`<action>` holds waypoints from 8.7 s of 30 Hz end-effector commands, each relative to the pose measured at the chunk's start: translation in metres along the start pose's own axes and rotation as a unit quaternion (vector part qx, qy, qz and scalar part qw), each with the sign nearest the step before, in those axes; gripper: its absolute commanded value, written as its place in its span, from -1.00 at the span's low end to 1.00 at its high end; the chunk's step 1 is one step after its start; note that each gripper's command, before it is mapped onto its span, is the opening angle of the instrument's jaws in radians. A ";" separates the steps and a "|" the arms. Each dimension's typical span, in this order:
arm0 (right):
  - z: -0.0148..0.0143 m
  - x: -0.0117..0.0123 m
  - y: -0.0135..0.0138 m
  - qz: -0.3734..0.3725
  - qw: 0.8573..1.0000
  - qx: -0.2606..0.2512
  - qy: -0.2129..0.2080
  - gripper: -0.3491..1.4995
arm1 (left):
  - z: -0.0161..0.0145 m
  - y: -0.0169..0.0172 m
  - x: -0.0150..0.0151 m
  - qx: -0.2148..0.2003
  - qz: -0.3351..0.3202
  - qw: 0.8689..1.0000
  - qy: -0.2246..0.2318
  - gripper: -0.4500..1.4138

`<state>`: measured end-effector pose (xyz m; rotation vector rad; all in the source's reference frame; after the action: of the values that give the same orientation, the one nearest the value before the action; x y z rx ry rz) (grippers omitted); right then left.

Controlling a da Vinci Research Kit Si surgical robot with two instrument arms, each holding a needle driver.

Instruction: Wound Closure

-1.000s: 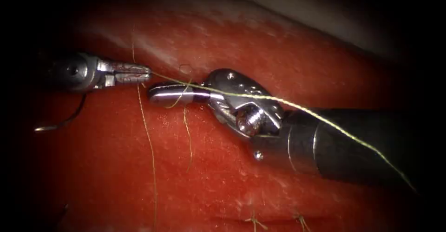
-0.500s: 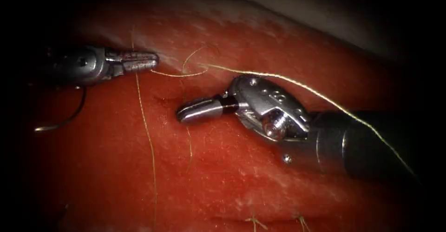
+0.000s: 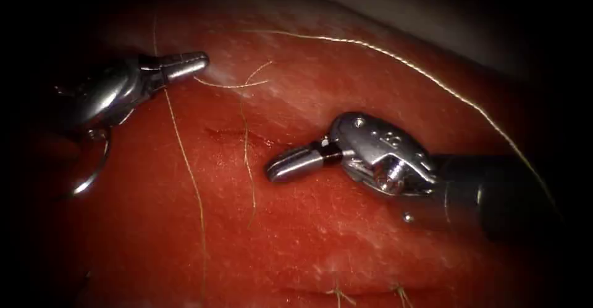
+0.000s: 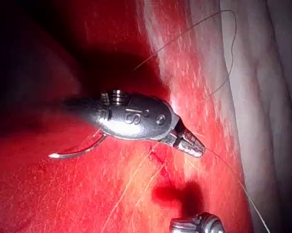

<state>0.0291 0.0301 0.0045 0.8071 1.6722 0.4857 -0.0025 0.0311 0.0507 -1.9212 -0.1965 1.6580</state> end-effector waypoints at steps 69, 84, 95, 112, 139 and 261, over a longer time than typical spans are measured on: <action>0.0037 -0.0005 0.0043 0.075 0.990 0.082 0.086 -0.47 | -0.0009 -0.0015 -0.0091 0.010 -0.202 0.979 -0.003 -0.89; 0.0043 -0.0028 0.0028 0.004 0.992 0.127 0.020 0.00 | -0.0020 -0.0014 -0.0108 0.000 -0.295 0.955 -0.013 -0.89; 0.0051 -0.0037 0.0042 -0.057 0.980 0.167 -0.090 0.16 | -0.0025 -0.0007 -0.0111 -0.014 -0.297 0.955 -0.019 -0.89; 0.0081 -0.0073 0.0040 -0.133 0.937 0.228 -0.230 -0.13 | -0.0032 -0.0001 -0.0105 -0.018 -0.298 0.954 -0.020 -0.89; 0.0059 -0.0060 0.0078 -0.058 0.967 0.133 -0.208 -1.00 | -0.0063 0.0068 -0.0065 -0.033 -0.298 0.953 -0.044 -0.89; 0.0039 -0.0036 0.0023 0.043 0.962 -0.228 0.144 -1.00 | 0.0070 -0.0032 -0.0019 -0.015 0.129 0.992 -0.006 -0.89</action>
<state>0.0330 0.0284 0.0072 0.4859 1.6966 1.0434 -0.0082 0.0352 0.0532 -2.0293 0.0339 1.8465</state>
